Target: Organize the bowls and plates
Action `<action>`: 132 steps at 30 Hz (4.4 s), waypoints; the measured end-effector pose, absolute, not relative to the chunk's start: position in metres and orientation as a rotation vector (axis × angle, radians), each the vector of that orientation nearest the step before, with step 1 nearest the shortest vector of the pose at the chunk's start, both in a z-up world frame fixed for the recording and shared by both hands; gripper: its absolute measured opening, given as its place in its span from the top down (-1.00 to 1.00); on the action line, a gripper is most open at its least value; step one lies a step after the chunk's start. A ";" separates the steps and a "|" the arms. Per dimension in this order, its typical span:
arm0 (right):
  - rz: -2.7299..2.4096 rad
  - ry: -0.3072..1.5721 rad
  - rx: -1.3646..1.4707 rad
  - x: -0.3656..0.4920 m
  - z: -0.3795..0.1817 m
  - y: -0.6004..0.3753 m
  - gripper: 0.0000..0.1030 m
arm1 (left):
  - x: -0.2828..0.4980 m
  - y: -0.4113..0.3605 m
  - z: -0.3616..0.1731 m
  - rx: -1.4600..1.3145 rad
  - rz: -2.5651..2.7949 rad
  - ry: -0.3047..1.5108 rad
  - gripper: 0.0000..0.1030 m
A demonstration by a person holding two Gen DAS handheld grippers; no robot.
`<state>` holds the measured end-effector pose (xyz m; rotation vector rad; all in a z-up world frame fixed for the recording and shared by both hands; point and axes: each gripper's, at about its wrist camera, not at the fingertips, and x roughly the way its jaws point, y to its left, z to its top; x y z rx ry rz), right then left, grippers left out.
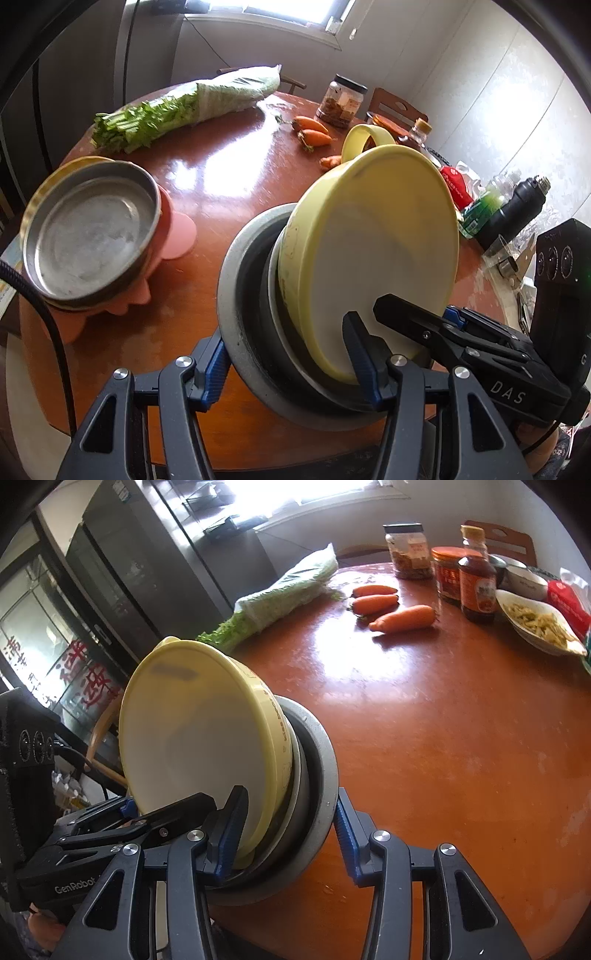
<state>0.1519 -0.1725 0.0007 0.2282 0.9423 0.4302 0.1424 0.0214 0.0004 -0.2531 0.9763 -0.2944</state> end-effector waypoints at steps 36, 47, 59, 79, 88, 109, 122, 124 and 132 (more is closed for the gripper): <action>0.653 0.949 0.096 0.241 0.023 0.015 0.08 | 0.180 0.188 0.021 -0.333 -0.067 0.923 -0.11; 0.645 0.972 0.081 0.243 0.012 0.021 0.08 | 0.183 0.192 0.011 -0.338 -0.066 0.941 -0.11; 0.640 0.982 0.081 0.244 0.009 0.021 0.08 | 0.184 0.191 0.006 -0.339 -0.065 0.943 -0.11; 0.640 0.991 0.100 0.251 -0.001 0.023 0.07 | 0.190 0.195 -0.001 -0.341 -0.063 0.948 -0.12; 0.639 0.991 0.118 0.251 -0.001 0.021 0.06 | 0.191 0.198 -0.002 -0.366 -0.076 0.940 -0.13; 0.601 0.917 0.120 0.247 0.018 0.009 -0.31 | 0.186 0.201 0.016 -0.308 -0.011 0.888 -0.26; 0.593 0.854 0.095 0.228 0.038 -0.006 -0.44 | 0.159 0.210 0.033 -0.300 0.034 0.828 -0.34; 0.591 0.848 0.100 0.225 0.040 -0.009 -0.45 | 0.153 0.213 0.035 -0.306 0.044 0.820 -0.34; 0.581 0.837 0.112 0.215 0.043 -0.019 -0.46 | 0.132 0.217 0.040 -0.294 0.082 0.805 -0.35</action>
